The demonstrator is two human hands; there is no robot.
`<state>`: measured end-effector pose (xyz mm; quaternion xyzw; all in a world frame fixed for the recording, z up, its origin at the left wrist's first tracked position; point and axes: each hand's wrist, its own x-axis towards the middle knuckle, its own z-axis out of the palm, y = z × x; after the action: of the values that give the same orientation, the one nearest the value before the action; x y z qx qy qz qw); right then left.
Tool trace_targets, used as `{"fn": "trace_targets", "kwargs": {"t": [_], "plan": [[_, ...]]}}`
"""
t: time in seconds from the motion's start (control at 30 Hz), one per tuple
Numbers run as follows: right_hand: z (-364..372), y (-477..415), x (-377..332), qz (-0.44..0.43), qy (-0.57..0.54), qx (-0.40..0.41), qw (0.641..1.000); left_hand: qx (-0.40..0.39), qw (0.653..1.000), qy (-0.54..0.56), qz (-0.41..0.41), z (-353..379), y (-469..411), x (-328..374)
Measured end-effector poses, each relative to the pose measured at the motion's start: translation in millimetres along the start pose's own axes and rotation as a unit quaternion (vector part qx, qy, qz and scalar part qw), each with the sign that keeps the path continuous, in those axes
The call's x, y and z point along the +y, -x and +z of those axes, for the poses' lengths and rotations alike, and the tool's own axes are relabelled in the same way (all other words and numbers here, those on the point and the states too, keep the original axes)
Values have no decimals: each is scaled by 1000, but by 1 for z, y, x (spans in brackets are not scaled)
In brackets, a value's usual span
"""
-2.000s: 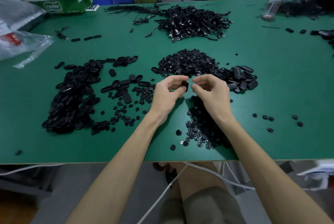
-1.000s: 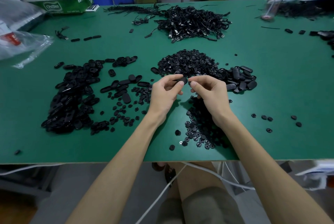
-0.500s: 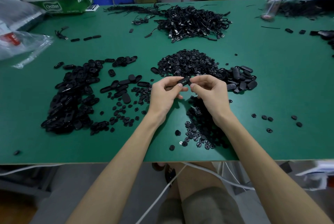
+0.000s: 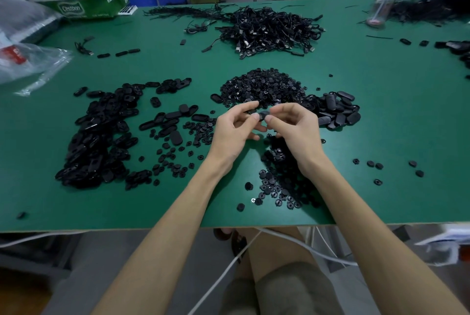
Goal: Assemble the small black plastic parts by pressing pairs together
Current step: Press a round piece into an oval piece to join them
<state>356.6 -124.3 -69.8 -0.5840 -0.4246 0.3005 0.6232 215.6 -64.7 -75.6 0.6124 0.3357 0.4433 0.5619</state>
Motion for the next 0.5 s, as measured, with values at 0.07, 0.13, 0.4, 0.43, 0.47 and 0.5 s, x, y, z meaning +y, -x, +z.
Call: {"fn": "trace_targets", "kwargs": {"t": [0.07, 0.13, 0.4, 0.43, 0.47, 0.5], "plan": [[0, 0, 0, -1, 1, -8, 1000, -8, 1000, -13, 7, 0, -1, 0], [0, 0, 0, -3, -2, -10, 1000, -13, 999, -28, 11, 0, -1, -1], [0, 2, -3, -33, -37, -24, 998, -16, 999, -31, 15, 0, 1, 1], [1, 2, -4, -33, -47, -27, 998, -14, 999, -32, 16, 0, 1, 1], [1, 2, -4, -32, -55, -30, 998, -10, 999, -28, 15, 0, 1, 1], [1, 3, -5, -33, -57, -32, 997, -3, 1000, -19, 11, 0, 1, 1]]}}
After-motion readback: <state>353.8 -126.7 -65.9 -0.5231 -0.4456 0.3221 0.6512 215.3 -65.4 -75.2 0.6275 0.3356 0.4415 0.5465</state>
